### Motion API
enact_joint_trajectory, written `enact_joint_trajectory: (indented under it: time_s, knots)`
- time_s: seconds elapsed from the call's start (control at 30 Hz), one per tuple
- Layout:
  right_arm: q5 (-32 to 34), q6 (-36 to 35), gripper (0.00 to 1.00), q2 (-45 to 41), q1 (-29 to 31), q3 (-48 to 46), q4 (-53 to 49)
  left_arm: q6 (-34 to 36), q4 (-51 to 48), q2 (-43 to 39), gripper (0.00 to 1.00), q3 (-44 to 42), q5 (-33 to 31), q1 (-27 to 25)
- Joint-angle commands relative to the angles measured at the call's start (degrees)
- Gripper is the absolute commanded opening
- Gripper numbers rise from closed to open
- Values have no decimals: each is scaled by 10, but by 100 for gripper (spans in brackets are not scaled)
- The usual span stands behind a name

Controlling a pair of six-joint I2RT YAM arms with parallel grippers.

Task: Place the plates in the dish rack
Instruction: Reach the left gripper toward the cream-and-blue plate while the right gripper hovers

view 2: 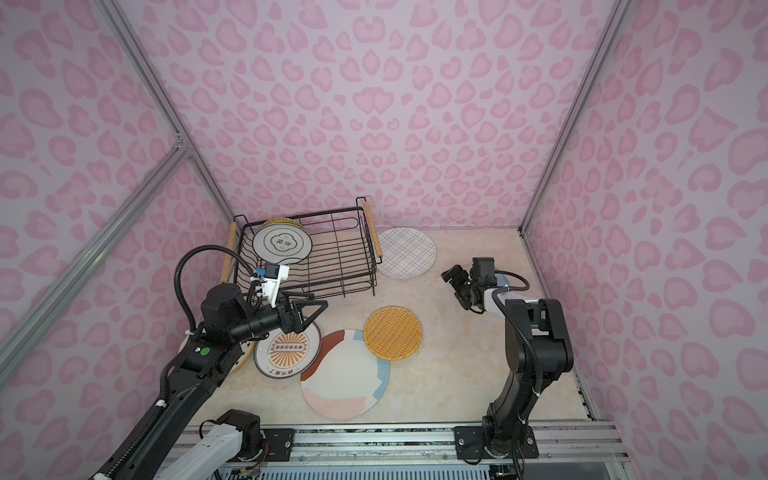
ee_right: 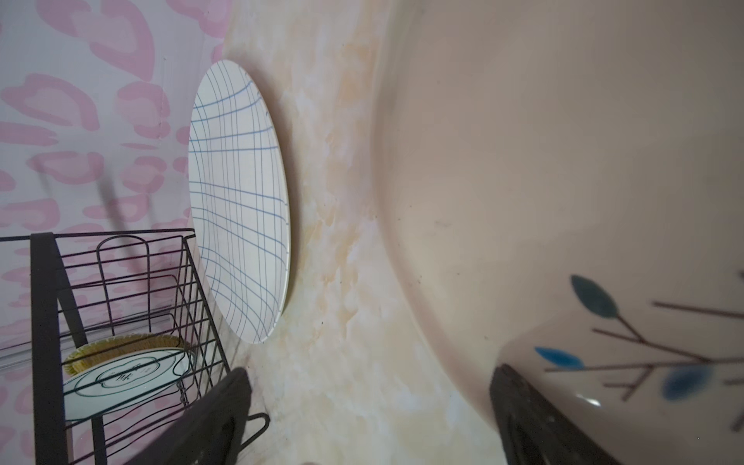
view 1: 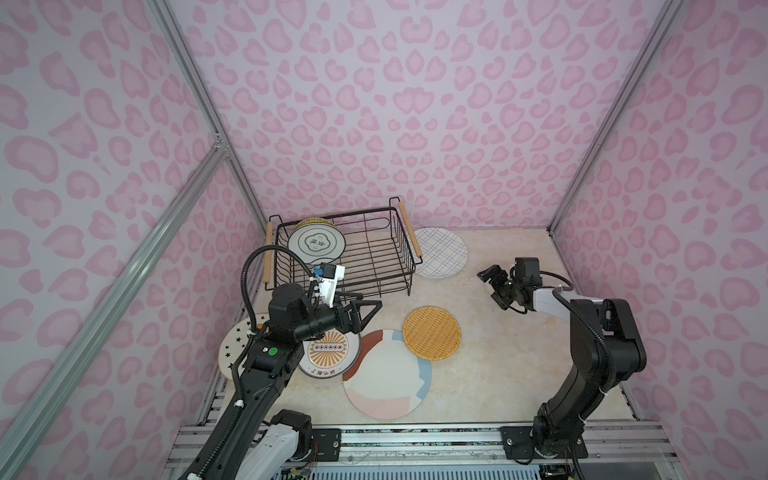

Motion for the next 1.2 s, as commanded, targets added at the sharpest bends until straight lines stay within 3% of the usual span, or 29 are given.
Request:
enact_joint_trajectory:
  time_s: [0.0, 0.27, 0.4, 0.47, 0.7, 0.8, 0.9, 1.03, 1.17]
  knots:
    - [-29, 50, 95, -14, 15, -39, 1, 4, 0, -3, 97, -1, -12, 0]
    - [-37, 119, 95, -66, 72, -131, 64, 4, 0, -3, 97, 0, -8, 1]
    - [-21, 132, 95, -102, 99, -143, 48, 5, -3, 2, 97, -3, -21, 1]
    - [-3, 104, 95, -127, 104, -129, 15, 13, -10, 6, 97, -2, -27, 2]
    - [22, -89, 97, -186, 61, -8, -149, -14, -7, 16, 97, -5, -61, -10]
    - [-12, -128, 96, -182, -5, -2, -159, -24, -11, 47, 97, 10, -77, -63]
    - [-42, -144, 95, -170, -62, -8, -154, -36, -9, 102, 97, 43, -130, -149]
    - [-16, -170, 94, -184, -105, -23, -175, -33, -43, 233, 99, 136, -197, -248]
    - [0, -186, 94, -205, -142, -54, -171, -51, -59, 376, 95, 235, -229, -303]
